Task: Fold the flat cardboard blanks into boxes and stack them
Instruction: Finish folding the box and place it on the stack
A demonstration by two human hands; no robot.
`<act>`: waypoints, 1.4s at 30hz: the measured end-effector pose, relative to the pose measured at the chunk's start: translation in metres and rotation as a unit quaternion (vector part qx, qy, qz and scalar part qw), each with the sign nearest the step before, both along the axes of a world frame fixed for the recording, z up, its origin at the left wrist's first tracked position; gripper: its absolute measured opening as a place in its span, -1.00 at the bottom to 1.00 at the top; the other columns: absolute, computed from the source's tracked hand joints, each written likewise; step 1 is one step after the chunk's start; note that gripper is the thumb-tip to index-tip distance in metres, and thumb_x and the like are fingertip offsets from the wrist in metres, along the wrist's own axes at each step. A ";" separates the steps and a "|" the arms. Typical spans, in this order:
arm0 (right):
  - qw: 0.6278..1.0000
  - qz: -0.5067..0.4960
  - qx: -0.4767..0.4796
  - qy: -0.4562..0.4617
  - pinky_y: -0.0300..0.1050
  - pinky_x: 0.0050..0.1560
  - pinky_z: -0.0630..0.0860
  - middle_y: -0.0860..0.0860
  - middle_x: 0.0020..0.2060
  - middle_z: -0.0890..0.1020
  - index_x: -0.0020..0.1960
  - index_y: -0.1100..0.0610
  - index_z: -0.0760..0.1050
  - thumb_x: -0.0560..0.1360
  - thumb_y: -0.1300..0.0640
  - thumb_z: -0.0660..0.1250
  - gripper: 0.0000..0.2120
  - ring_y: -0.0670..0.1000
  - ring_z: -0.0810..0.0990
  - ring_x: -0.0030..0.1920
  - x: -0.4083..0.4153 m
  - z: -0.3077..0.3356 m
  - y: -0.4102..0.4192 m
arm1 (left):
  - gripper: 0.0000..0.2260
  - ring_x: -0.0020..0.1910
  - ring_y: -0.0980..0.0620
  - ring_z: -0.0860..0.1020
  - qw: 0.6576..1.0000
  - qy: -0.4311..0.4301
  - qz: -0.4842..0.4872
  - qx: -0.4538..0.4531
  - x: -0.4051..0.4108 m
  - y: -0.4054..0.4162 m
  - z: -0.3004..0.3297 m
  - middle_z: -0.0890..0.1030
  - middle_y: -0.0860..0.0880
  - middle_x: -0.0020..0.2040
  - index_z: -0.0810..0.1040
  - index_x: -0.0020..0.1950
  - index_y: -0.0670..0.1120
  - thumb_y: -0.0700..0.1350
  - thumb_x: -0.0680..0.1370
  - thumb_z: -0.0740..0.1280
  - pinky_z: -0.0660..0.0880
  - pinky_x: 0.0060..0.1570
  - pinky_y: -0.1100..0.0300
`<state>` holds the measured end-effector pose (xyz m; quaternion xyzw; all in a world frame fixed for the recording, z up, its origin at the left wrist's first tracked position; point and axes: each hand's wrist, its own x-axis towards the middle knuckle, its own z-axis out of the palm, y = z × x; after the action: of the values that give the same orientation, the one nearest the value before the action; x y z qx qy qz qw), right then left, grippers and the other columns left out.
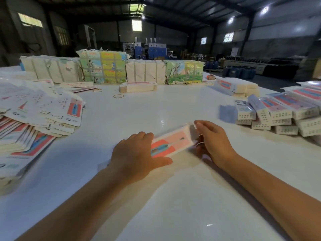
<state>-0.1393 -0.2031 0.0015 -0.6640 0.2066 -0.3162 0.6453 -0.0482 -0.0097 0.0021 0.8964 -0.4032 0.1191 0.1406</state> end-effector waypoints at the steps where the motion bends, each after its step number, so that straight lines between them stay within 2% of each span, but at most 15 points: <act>1: 0.999 -0.028 -0.030 0.004 -0.11 -0.46 0.46 0.11 -0.27 0.60 0.07 0.15 0.55 0.59 0.15 0.22 -0.84 0.04 0.55 -0.39 -0.002 0.000 -0.001 | -0.42 -0.04 0.11 0.47 1.000 0.012 0.013 -0.023 0.001 0.001 0.003 0.48 0.16 0.02 0.37 0.16 0.13 0.48 0.31 0.21 0.35 -0.21 0.22; 4: 0.984 -0.090 -0.153 -0.002 -0.25 -0.39 0.48 0.04 -0.20 0.60 0.10 0.08 0.54 0.59 0.16 0.21 -0.84 -0.11 0.55 -0.34 -0.009 0.002 0.000 | -0.53 -0.15 0.11 0.47 0.996 0.035 0.032 -0.078 0.002 0.004 0.009 0.47 0.17 -0.07 0.36 0.04 0.15 0.44 0.33 0.23 0.32 -0.30 0.24; 7: 0.974 -0.067 -0.213 -0.040 -0.38 -0.35 0.45 -0.02 -0.23 0.60 -0.07 0.03 0.59 0.57 0.23 0.23 -0.81 -0.19 0.54 -0.38 -0.014 0.005 0.012 | -0.57 -0.17 0.13 0.46 0.994 0.051 0.027 -0.092 -0.001 0.006 0.012 0.45 0.19 -0.08 0.33 0.02 0.18 0.43 0.35 0.22 0.32 -0.31 0.26; 14: 0.972 0.004 -0.230 -0.052 -0.33 -0.32 0.49 -0.03 -0.20 0.61 -0.10 0.00 0.59 0.54 0.31 0.26 -0.75 -0.16 0.55 -0.34 -0.015 0.004 0.030 | -0.58 -0.19 0.14 0.47 0.993 0.067 0.015 -0.091 -0.007 0.004 0.012 0.45 0.20 -0.11 0.32 -0.01 0.19 0.44 0.34 0.24 0.34 -0.32 0.32; 17: 0.977 -0.003 -0.210 -0.040 -0.25 -0.31 0.52 -0.02 -0.23 0.61 0.12 0.03 0.54 0.56 0.29 0.25 -0.76 -0.14 0.53 -0.36 -0.016 0.004 0.028 | -0.56 -0.16 0.12 0.49 0.995 0.060 0.001 -0.082 -0.007 0.004 0.011 0.46 0.20 -0.09 0.33 0.00 0.19 0.45 0.31 0.23 0.38 -0.28 0.32; 20: 0.975 0.022 -0.223 0.005 -0.23 -0.26 0.51 0.01 -0.17 0.58 0.38 -0.12 0.24 0.59 0.20 0.22 -0.57 -0.10 0.53 -0.28 -0.016 0.003 0.027 | -0.49 -0.14 0.14 0.49 0.997 0.047 -0.011 -0.063 -0.008 0.003 0.010 0.48 0.20 -0.04 0.36 0.06 0.18 0.48 0.29 0.18 0.41 -0.24 0.30; 21: 0.970 0.026 -0.240 0.023 -0.26 -0.24 0.49 -0.02 -0.16 0.58 0.36 -0.15 0.21 0.59 0.17 0.22 -0.58 -0.10 0.54 -0.25 -0.015 0.002 0.027 | -0.48 -0.14 0.15 0.48 0.998 0.036 -0.011 -0.055 -0.008 0.002 0.010 0.48 0.21 -0.03 0.37 0.10 0.18 0.47 0.30 0.19 0.40 -0.25 0.30; 23: 0.964 0.012 -0.265 0.019 -0.32 -0.27 0.45 -0.12 -0.21 0.59 0.15 -0.17 0.39 0.59 0.17 0.23 -0.74 -0.11 0.54 -0.27 -0.014 0.002 0.029 | -0.47 -0.15 0.15 0.46 0.999 0.016 -0.006 -0.047 -0.010 0.002 0.009 0.46 0.21 -0.05 0.37 0.13 0.18 0.47 0.32 0.21 0.35 -0.29 0.33; 26: 0.952 -0.019 -0.304 0.010 -0.16 -0.23 0.51 -0.10 -0.29 0.60 -0.16 -0.03 0.53 0.55 0.24 0.23 -0.78 -0.11 0.54 -0.28 -0.014 0.002 0.030 | -0.48 -0.18 0.15 0.44 0.999 0.013 -0.005 -0.050 -0.011 0.001 0.009 0.42 0.21 -0.09 0.37 0.12 0.17 0.46 0.32 0.21 0.27 -0.35 0.40; 29: 0.941 -0.022 -0.335 0.038 -0.06 -0.09 0.49 0.03 -0.21 0.62 -0.11 0.15 0.54 0.56 0.26 0.19 -0.83 0.02 0.58 -0.17 -0.014 0.002 0.031 | -0.49 -0.17 0.15 0.44 0.999 0.025 -0.015 -0.044 -0.011 -0.001 0.009 0.41 0.21 -0.08 0.36 0.12 0.18 0.46 0.33 0.21 0.24 -0.36 0.42; 33: 0.932 -0.002 -0.359 0.047 -0.05 -0.08 0.47 0.07 -0.18 0.60 -0.08 0.18 0.52 0.57 0.25 0.17 -0.84 0.04 0.56 -0.15 -0.015 0.002 0.027 | -0.51 -0.16 0.15 0.44 0.998 0.033 -0.020 -0.040 -0.011 0.000 0.009 0.41 0.22 -0.08 0.36 0.12 0.18 0.45 0.34 0.21 0.25 -0.35 0.43; 36: 0.902 -0.024 -0.428 0.058 -0.20 -0.17 0.39 -0.01 -0.16 0.53 -0.03 0.16 0.56 0.56 0.15 0.25 -0.87 -0.10 0.49 -0.21 -0.016 0.004 0.022 | -0.52 -0.17 0.15 0.44 0.999 0.033 -0.009 -0.042 -0.011 -0.001 0.010 0.42 0.21 -0.09 0.37 0.10 0.17 0.44 0.34 0.21 0.27 -0.36 0.39; 38: 0.872 -0.099 -0.475 0.054 -0.29 -0.12 0.36 -0.06 0.00 0.45 0.19 0.08 0.50 0.51 -0.01 0.33 -0.70 -0.18 0.42 -0.13 -0.017 0.007 0.016 | -0.54 -0.14 0.14 0.47 0.997 0.053 -0.006 -0.062 -0.010 0.000 0.011 0.45 0.19 -0.09 0.38 0.06 0.17 0.44 0.34 0.22 0.37 -0.29 0.31; 40: 0.905 -0.130 -0.404 0.040 -0.28 -0.03 0.39 -0.06 0.18 0.37 0.42 0.03 0.27 0.43 -0.06 0.42 -0.37 -0.14 0.39 0.07 -0.015 0.008 0.013 | -0.58 -0.09 0.10 0.51 0.994 0.075 -0.010 -0.075 -0.010 0.001 0.013 0.46 0.19 -0.08 0.36 0.01 0.18 0.43 0.35 0.22 0.45 -0.19 0.23; 42: 0.988 -0.041 -0.150 0.016 -0.27 -0.03 0.45 -0.06 0.15 0.46 0.46 0.05 0.18 0.40 0.04 0.47 -0.27 -0.08 0.49 0.09 -0.012 0.010 0.015 | -0.61 -0.10 0.10 0.50 0.993 0.084 -0.016 -0.076 -0.013 0.000 0.013 0.45 0.19 -0.09 0.32 -0.01 0.20 0.42 0.35 0.23 0.44 -0.20 0.23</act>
<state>-0.1516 -0.1884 0.0113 -0.7490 0.1945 -0.3592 0.5217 -0.0616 -0.0098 0.0149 0.8831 -0.3943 0.0718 0.2439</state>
